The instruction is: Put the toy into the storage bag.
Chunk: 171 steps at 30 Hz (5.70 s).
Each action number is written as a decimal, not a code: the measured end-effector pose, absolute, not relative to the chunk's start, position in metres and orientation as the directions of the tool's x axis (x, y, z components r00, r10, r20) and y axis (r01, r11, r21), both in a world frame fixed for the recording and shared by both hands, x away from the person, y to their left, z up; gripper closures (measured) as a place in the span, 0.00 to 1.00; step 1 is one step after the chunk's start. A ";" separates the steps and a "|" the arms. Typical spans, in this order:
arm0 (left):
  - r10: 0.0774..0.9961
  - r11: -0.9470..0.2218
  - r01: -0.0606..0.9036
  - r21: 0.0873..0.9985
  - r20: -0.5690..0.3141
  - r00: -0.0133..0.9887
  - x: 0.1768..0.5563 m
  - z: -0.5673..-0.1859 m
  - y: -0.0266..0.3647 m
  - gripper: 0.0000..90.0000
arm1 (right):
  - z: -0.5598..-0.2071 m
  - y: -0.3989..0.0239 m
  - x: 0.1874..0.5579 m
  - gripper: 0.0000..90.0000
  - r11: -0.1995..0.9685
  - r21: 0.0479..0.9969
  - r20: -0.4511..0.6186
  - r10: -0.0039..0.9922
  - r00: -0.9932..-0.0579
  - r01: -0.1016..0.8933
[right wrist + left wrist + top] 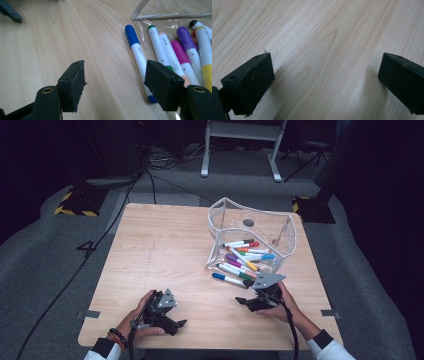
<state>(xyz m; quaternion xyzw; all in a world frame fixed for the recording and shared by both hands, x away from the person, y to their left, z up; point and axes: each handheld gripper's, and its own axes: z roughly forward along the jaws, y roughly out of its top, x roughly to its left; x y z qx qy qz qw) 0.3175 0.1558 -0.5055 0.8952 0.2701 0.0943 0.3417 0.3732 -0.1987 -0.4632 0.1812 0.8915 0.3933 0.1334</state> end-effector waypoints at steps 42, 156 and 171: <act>0.543 -0.624 0.416 0.662 -0.015 0.839 0.318 -0.506 0.155 0.01 | -0.501 -0.127 0.383 0.46 0.642 0.733 -0.003 0.331 -0.944 0.223; 0.540 -0.625 0.413 0.662 -0.016 0.842 0.318 -0.505 0.156 0.01 | -0.316 -0.214 0.511 0.83 0.652 0.659 -0.145 0.599 -0.787 0.375; 0.540 -0.625 0.413 0.662 -0.016 0.842 0.318 -0.506 0.156 0.01 | -0.331 -0.188 0.506 0.82 0.811 0.445 -0.069 0.455 -0.888 0.380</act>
